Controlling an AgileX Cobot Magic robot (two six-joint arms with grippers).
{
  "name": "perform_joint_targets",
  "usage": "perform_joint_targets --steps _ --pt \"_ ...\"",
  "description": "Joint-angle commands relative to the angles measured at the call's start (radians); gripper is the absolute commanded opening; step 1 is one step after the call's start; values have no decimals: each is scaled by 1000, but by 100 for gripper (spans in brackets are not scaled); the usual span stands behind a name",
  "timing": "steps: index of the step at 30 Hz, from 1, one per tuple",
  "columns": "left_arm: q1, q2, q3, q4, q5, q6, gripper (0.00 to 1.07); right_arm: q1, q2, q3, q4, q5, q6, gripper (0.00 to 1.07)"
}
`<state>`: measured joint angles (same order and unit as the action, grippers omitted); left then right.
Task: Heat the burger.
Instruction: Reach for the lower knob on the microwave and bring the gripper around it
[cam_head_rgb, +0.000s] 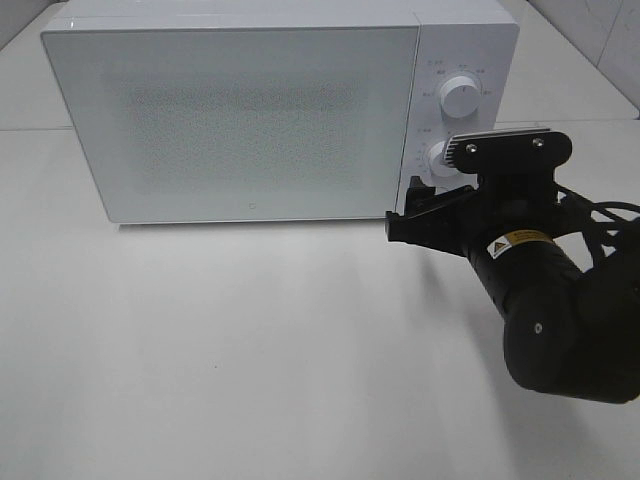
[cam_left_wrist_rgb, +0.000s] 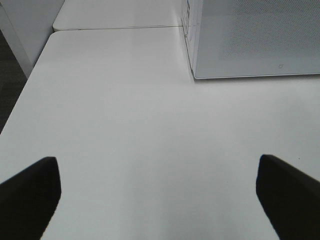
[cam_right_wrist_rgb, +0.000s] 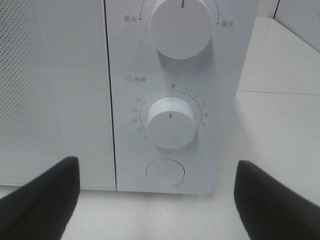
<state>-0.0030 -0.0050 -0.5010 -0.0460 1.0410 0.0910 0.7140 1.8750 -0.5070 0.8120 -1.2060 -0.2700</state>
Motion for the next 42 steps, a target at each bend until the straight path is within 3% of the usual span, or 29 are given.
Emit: perform_joint_targets --steps 1,10,42 --pt "2 -20 3 -3 -6 -5 101 -21 11 -27 -11 -184 -15 77" --pt "2 -20 3 -3 -6 -5 101 -101 17 -58 -126 -175 -15 76" --pt "2 -20 3 -2 -6 -5 101 -155 174 -237 -154 -123 -38 76"
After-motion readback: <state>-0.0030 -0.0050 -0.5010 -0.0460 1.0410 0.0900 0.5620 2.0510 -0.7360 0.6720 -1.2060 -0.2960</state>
